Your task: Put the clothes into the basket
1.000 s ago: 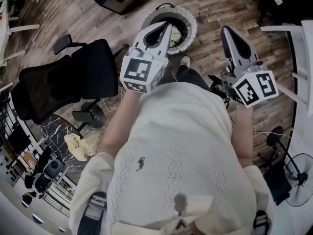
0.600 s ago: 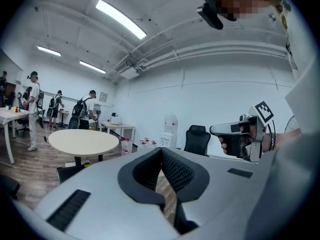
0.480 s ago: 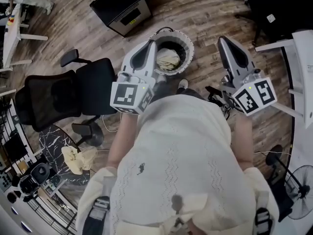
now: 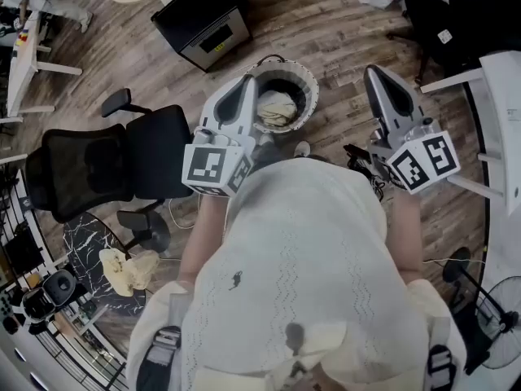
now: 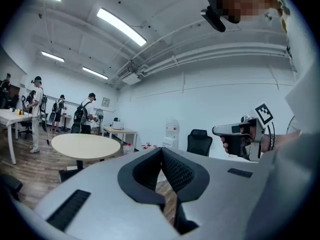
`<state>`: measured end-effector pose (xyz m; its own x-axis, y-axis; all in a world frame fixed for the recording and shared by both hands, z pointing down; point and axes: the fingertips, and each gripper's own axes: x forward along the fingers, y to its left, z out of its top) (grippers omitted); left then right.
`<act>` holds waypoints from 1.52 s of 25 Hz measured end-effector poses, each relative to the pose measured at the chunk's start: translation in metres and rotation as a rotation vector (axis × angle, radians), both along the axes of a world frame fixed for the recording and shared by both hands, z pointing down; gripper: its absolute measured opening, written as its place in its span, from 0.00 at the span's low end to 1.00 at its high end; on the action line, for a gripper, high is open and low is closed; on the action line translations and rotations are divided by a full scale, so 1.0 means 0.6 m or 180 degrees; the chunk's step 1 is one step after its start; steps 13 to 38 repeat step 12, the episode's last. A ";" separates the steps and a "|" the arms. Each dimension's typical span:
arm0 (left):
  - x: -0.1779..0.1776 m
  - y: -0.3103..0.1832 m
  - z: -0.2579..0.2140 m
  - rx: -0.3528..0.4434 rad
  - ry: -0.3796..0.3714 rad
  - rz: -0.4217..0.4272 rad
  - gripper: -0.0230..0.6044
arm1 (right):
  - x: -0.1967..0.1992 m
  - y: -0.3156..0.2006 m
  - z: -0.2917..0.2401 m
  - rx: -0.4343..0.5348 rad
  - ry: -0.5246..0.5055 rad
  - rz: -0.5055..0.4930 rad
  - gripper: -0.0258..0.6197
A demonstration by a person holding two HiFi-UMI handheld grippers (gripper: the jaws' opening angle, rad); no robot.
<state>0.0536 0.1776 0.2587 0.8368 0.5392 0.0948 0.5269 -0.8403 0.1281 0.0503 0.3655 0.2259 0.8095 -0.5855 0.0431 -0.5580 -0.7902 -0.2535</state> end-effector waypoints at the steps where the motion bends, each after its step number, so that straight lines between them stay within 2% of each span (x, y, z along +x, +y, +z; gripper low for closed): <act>1: -0.001 0.001 0.000 -0.0005 0.0000 -0.0006 0.07 | 0.000 0.003 0.001 -0.0002 -0.0001 0.0003 0.05; 12: 0.009 0.032 0.015 -0.0039 -0.0061 0.0014 0.07 | 0.024 0.021 0.019 -0.0001 -0.0086 -0.0028 0.05; 38: 0.009 0.032 0.015 -0.0039 -0.0061 0.0014 0.07 | 0.024 0.021 0.019 -0.0001 -0.0086 -0.0028 0.05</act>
